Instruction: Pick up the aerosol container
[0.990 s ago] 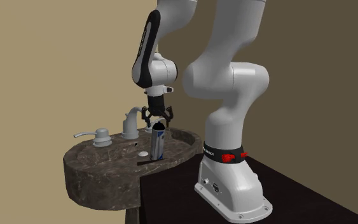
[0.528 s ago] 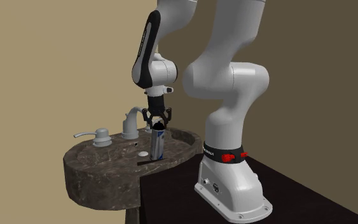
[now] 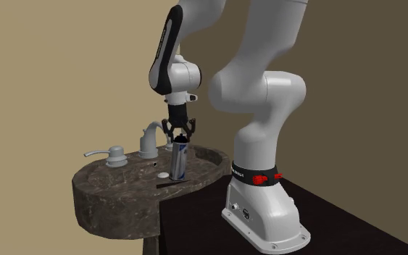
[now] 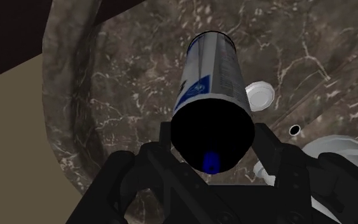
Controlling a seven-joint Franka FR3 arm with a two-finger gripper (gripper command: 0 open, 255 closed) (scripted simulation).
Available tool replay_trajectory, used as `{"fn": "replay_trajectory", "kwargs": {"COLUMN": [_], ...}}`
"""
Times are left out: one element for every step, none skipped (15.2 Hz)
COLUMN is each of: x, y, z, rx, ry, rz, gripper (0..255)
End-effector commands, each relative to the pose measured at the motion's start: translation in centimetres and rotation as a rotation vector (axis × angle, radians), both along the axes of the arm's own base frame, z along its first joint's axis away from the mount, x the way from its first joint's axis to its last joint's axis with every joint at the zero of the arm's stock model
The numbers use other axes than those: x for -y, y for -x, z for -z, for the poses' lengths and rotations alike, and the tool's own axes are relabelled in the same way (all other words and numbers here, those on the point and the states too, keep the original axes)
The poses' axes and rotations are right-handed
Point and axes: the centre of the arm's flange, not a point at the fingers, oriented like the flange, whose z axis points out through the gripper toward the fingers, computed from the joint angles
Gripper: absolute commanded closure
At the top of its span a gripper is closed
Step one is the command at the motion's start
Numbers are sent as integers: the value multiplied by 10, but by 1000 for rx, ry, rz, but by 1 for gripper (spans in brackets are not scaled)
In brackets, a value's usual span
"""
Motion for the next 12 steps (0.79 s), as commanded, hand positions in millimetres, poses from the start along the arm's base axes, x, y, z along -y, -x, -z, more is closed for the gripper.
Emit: {"fn": "replay_trajectory", "kwargs": {"x": [1,1,1,1,1,1,1,1,1,1,1,1], "y": [0,0,0,0,0,0,0,0,0,0,0,0], "z": [-11,-16,-21,-27,-32,-37,-42,-48,-53,-58,-59,-59], "rx": [0,0,0,0,0,0,0,0,0,0,0,0], "ry": [0,0,0,0,0,0,0,0,0,0,0,0], "rz": [0,0,0,0,0,0,0,0,0,0,0,0], "gripper": [255,255,255,255,255,255,255,255,255,255,255,255]}}
